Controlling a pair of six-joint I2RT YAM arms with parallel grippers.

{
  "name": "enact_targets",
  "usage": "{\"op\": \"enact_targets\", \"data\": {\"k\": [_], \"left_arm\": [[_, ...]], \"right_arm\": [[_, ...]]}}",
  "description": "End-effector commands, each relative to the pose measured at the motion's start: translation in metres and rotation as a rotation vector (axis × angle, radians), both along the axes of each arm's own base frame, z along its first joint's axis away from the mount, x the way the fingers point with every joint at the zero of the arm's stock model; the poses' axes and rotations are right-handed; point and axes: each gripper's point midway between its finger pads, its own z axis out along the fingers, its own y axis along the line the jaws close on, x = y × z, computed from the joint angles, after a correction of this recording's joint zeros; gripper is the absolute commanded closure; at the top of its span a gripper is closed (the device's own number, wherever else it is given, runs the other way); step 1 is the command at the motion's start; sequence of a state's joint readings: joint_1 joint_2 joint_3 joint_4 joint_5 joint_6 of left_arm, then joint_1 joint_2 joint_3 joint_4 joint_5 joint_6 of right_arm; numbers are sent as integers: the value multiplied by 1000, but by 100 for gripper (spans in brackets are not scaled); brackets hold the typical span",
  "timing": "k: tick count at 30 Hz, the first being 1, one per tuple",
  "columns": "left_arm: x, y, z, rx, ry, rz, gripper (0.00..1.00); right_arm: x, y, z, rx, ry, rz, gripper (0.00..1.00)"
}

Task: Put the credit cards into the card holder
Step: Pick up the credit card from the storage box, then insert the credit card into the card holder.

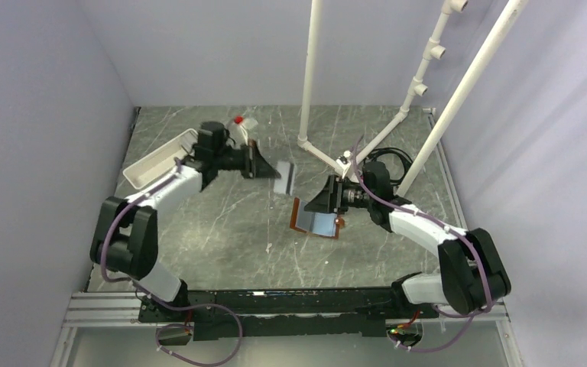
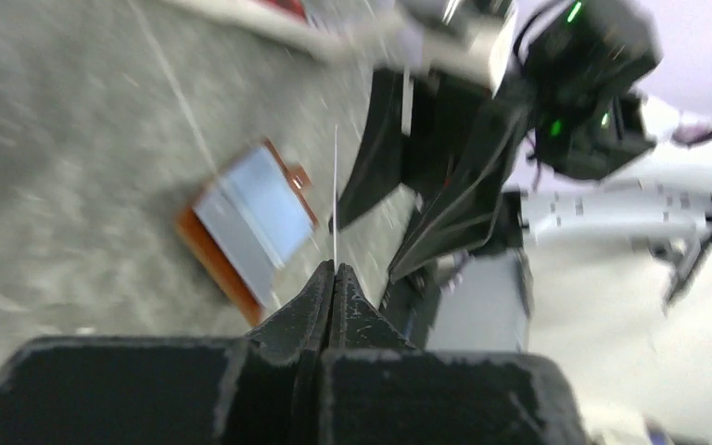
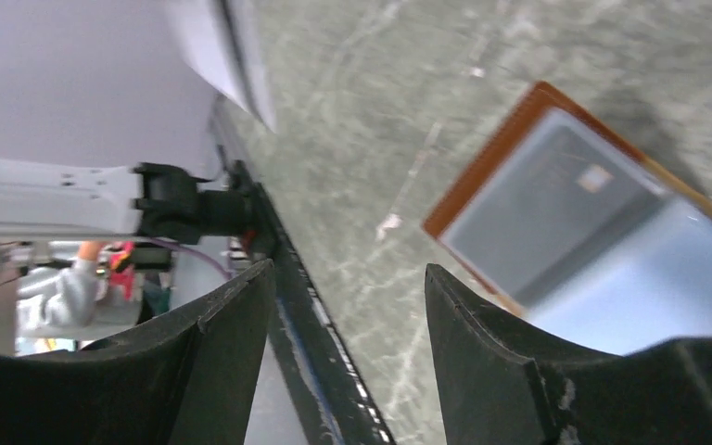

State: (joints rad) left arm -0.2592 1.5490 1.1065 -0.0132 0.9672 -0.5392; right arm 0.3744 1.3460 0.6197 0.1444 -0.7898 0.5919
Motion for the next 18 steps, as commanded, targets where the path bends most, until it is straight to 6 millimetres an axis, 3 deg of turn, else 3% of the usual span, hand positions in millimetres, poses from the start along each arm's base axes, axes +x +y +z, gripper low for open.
{"op": "enact_targets", "data": {"k": [1, 7, 13, 16, 18], "left_arm": [[-29, -34, 6, -158, -122, -175, 100], [-61, -69, -14, -252, -61, -299, 100], [-72, -91, -19, -332, -32, -341, 100], [-75, -99, -25, -345, -10, -353, 100], [-76, -102, -30, -343, 13, -357, 100]], "right_arm": [[-4, 6, 59, 247, -91, -2, 37], [-3, -6, 67, 330, -79, -63, 39], [0, -9, 61, 332, -56, -86, 52], [0, -10, 57, 331, -48, -98, 68], [2, -17, 50, 320, -27, -136, 90]]}}
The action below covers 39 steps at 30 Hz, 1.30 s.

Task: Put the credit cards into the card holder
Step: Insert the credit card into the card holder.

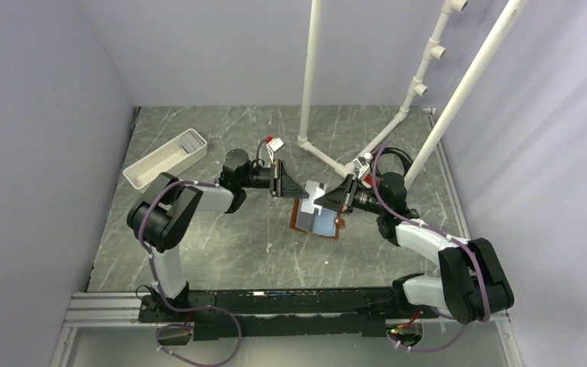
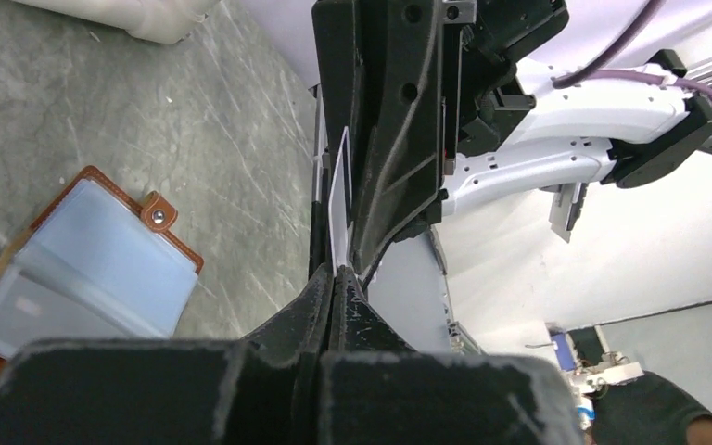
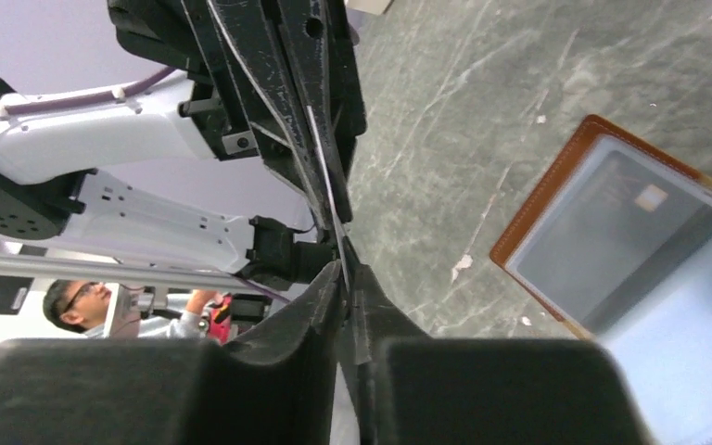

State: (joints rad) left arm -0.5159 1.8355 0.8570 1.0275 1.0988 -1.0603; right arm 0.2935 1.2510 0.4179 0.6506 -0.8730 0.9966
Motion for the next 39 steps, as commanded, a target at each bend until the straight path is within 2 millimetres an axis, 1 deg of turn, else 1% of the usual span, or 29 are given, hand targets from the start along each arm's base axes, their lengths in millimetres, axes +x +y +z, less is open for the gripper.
{"op": "enact_targets", "data": {"k": [1, 2, 3, 4, 5, 6, 7, 8, 9, 11, 13, 16, 21, 24, 26, 31, 33, 34, 39], "left_arm": [[-2, -6, 7, -48, -15, -19, 100], [1, -8, 1, -19, 8, -9, 94], [8, -9, -12, 45, 54, 18, 82], [20, -8, -30, 146, 113, 86, 72], [27, -5, -49, 257, 90, 131, 64], [32, 1, -65, 374, 114, 177, 58], [30, 10, -80, 483, 164, 200, 53], [32, 15, -85, 533, 169, 219, 50], [33, 21, -90, 577, 178, 238, 44], [34, 25, -96, 617, 162, 257, 34], [34, 30, -103, 655, 164, 278, 31], [31, 32, -116, 687, 180, 277, 29], [19, 21, -135, 700, 216, 200, 28], [16, 19, -144, 721, 233, 182, 33], [15, 20, -148, 732, 242, 183, 39], [15, 23, -157, 757, 260, 187, 56], [14, 24, -159, 759, 264, 187, 65], [13, 25, -160, 763, 264, 188, 68], [10, 26, -162, 768, 268, 179, 70]], "right_arm": [[6, -12, -4, 3, -6, -56, 100], [7, -17, -14, -28, 24, -79, 100], [9, -23, -27, -76, 56, -98, 100], [9, -28, -41, -128, 89, -111, 100], [7, -30, -52, -172, 99, -98, 100], [4, -31, -62, -211, 117, -70, 100], [-1, -32, -72, -241, 141, -35, 100], [-4, -32, -80, -258, 162, 1, 100], [-9, -31, -85, -266, 175, 32, 100], [-13, -32, -94, -283, 198, 59, 100], [-15, -32, -100, -291, 223, 75, 100], [-15, -33, -108, -305, 253, 70, 100], [-13, -32, -116, -309, 285, 71, 100], [-11, -33, -118, -319, 290, 71, 100], [-10, -34, -120, -326, 291, 69, 100], [-10, -30, -124, -305, 316, 86, 100], [-8, -29, -126, -300, 324, 89, 100], [-7, -29, -127, -298, 327, 92, 100], [-1, -23, -123, -251, 324, 106, 100]]}}
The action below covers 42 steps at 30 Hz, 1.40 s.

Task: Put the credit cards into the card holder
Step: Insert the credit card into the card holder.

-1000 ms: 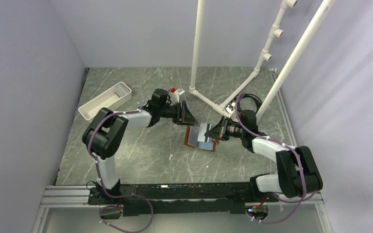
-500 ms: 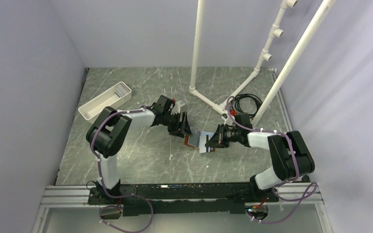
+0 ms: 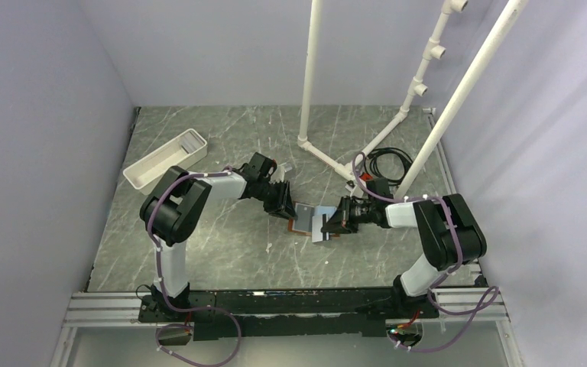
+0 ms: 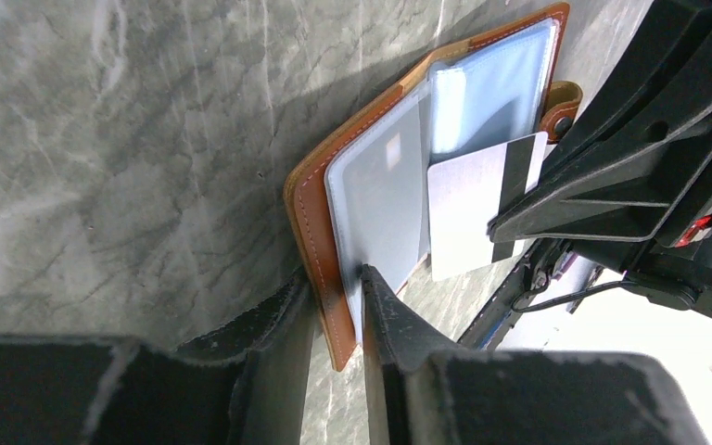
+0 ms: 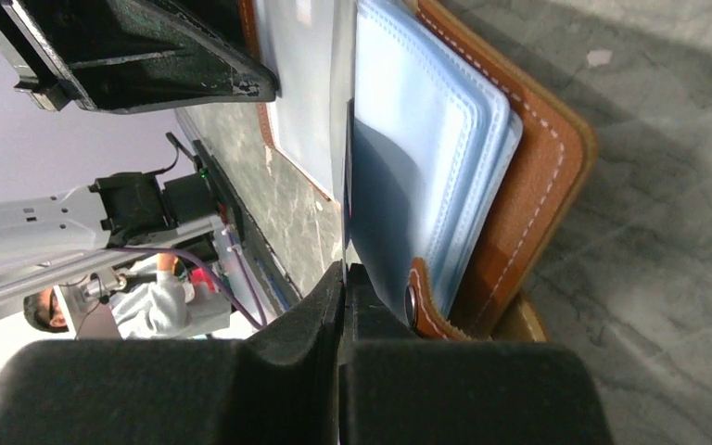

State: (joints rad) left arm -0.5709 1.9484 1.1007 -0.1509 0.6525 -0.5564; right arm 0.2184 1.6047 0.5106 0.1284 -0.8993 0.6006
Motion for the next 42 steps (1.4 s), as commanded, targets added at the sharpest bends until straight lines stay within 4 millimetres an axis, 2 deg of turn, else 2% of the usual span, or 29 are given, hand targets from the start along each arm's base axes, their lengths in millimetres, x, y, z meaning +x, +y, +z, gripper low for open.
{"op": "enact_targets", "data": {"k": [1, 19, 37, 39, 42], "left_arm": [[-1, 1, -6, 18, -10, -21, 71], [-5, 1, -8, 12, 1, -47, 75], [-5, -2, -4, -5, 6, -40, 77], [-5, -1, -4, -4, 5, -40, 77], [-6, -1, -3, -7, 7, -39, 76]], "right_arm": [[20, 10, 17, 75, -75, 24, 100], [53, 10, -1, 5, -150, 17, 100], [44, 32, -7, 31, -171, 27, 100], [44, 31, -8, 18, -172, 28, 94], [43, 26, -14, -35, -154, 29, 78]]}}
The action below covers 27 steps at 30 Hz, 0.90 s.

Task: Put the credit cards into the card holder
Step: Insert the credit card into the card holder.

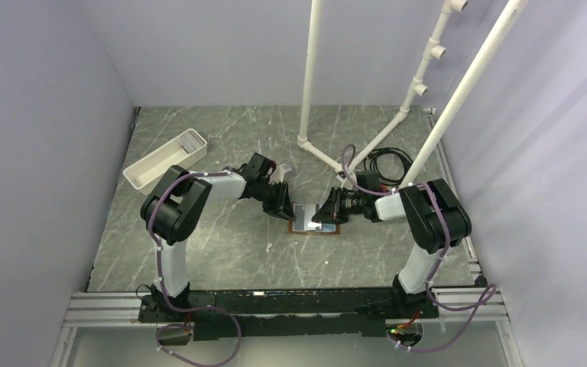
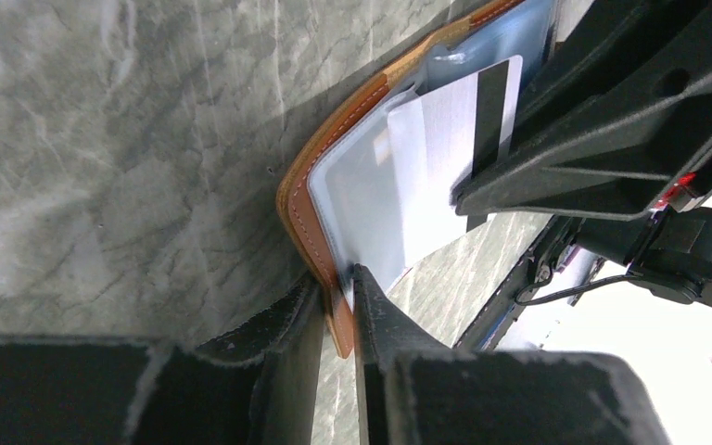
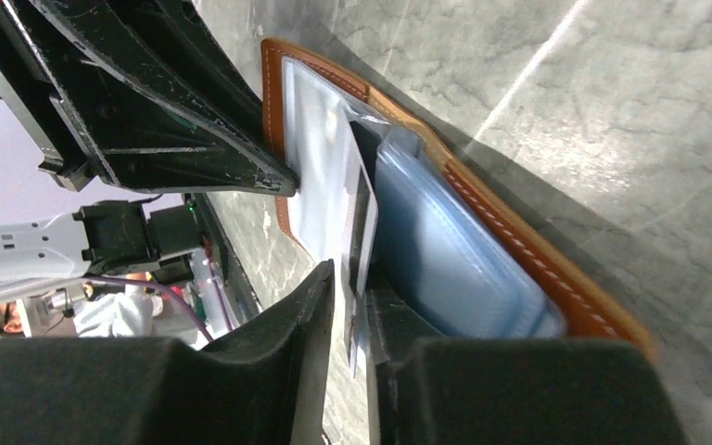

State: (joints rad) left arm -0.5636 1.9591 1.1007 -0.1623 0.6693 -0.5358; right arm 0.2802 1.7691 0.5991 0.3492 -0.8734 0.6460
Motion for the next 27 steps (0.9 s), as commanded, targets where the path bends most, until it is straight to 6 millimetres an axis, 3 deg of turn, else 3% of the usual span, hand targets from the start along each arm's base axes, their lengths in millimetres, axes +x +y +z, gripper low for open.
{"op": "enact_targets", "data": {"k": [1, 5, 12, 17, 19, 27], "left_arm": [[-4, -3, 1, -5, -5, -22, 76], [-6, -1, 2, 6, -2, -21, 72], [-8, -1, 5, -7, 5, -28, 71], [-9, -8, 7, -49, 24, -27, 78], [-9, -11, 9, -79, 32, -28, 75], [-11, -28, 15, -230, 84, -30, 68]], "right_arm": [[4, -4, -8, -87, -48, 0, 74], [3, -18, -10, -206, -72, -10, 62], [-3, -42, -10, -384, -83, -12, 51], [-8, -44, -9, -433, -89, 4, 44], [-8, -41, -6, -428, -106, 16, 40], [-5, -36, -2, -399, -111, 16, 39]]}}
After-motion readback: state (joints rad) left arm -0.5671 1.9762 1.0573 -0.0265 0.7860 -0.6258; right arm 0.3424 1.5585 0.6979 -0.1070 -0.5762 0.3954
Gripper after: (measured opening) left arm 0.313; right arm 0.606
